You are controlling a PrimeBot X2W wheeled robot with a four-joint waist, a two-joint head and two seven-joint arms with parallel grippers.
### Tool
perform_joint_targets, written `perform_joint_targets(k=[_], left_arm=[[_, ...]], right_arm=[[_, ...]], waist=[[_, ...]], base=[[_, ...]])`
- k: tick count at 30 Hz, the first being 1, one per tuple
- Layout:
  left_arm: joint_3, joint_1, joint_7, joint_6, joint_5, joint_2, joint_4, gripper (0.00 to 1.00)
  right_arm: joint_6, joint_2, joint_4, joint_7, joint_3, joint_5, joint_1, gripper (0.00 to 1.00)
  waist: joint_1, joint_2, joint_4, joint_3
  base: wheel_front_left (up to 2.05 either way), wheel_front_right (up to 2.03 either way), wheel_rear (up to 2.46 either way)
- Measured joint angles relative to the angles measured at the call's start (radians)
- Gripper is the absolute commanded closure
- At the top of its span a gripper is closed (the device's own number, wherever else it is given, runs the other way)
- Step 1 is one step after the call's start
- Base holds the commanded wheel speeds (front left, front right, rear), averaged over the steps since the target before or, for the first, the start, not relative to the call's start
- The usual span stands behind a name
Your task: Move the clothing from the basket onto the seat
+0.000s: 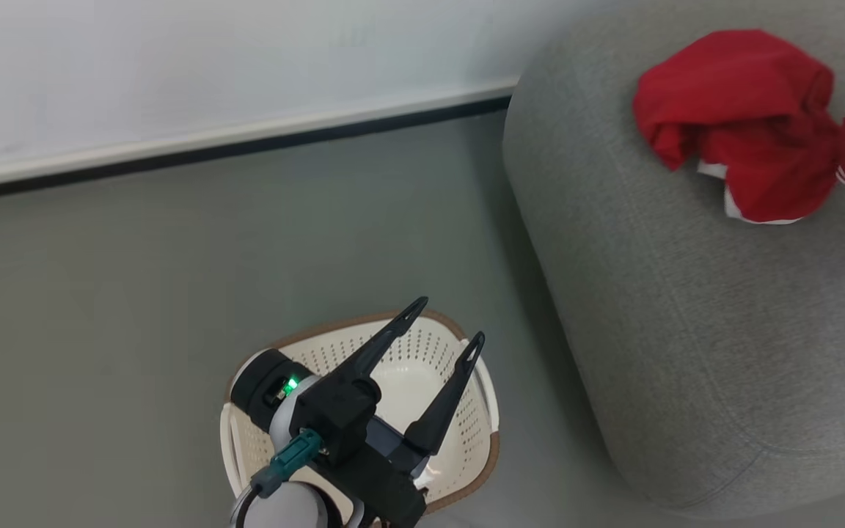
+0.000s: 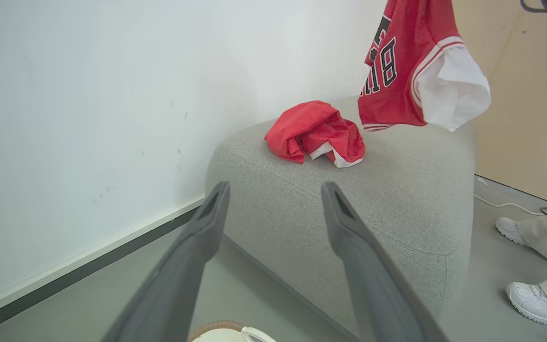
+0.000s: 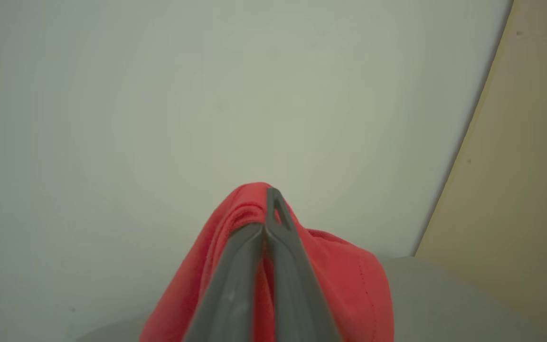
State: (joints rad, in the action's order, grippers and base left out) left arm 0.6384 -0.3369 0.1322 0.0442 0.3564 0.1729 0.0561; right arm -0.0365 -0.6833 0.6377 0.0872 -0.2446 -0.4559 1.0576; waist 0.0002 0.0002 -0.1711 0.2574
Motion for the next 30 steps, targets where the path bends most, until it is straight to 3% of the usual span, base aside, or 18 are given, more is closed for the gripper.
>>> perform_joint_targets(k=[6,20,21,22,23,24,25,30], left_arm=[[0.007,-0.016,-0.017,-0.001,-0.011,0.000,-0.047,0.00],[-0.006,-0.127,-0.034,0.000,-0.061,0.017,-0.083,0.00],[-0.007,-0.130,-0.034,0.000,-0.061,0.017,-0.081,0.00],[-0.007,-0.132,-0.033,0.000,-0.063,0.018,-0.073,0.00],[-0.007,-0.132,-0.033,0.000,-0.063,0.019,-0.068,0.00],[-0.007,-0.132,-0.033,0.000,-0.063,0.019,-0.068,0.00],[-0.008,-0.132,-0.032,0.000,-0.063,0.025,-0.063,0.00],[-0.023,-0.131,-0.011,0.000,-0.063,0.041,-0.031,0.00]], right_arm=[[-0.035,0.052,0.069,-0.007,-0.015,0.008,0.000,1.00],[-0.043,0.186,0.196,0.031,-0.069,0.021,0.037,1.00],[-0.043,0.192,0.209,0.038,-0.076,0.025,0.038,0.87],[-0.041,0.208,0.228,0.049,-0.086,0.026,0.038,0.58],[-0.039,0.216,0.239,0.057,-0.089,0.026,0.038,0.50],[-0.039,0.216,0.239,0.057,-0.089,0.026,0.038,0.14],[-0.031,0.228,0.253,0.071,-0.099,0.031,0.038,0.00],[0.007,0.254,0.274,0.135,-0.125,0.044,0.034,0.00]], waist=[[0.0000,0.0000,0.037,0.094],[0.0000,0.0001,0.076,0.282],[0.0000,0.0001,0.076,0.289],[-0.0001,0.0001,0.073,0.299],[0.0000,0.0001,0.070,0.301],[0.0000,0.0001,0.070,0.301],[-0.0001,0.0001,0.064,0.300],[-0.0003,-0.0001,0.028,0.276]], base=[[0.00,0.00,0.00],[0.00,0.00,0.00],[0.00,0.00,0.00],[0.00,0.00,0.00],[0.00,0.00,0.00],[0.00,0.00,0.00],[0.00,0.00,0.00],[0.00,0.00,0.00]])
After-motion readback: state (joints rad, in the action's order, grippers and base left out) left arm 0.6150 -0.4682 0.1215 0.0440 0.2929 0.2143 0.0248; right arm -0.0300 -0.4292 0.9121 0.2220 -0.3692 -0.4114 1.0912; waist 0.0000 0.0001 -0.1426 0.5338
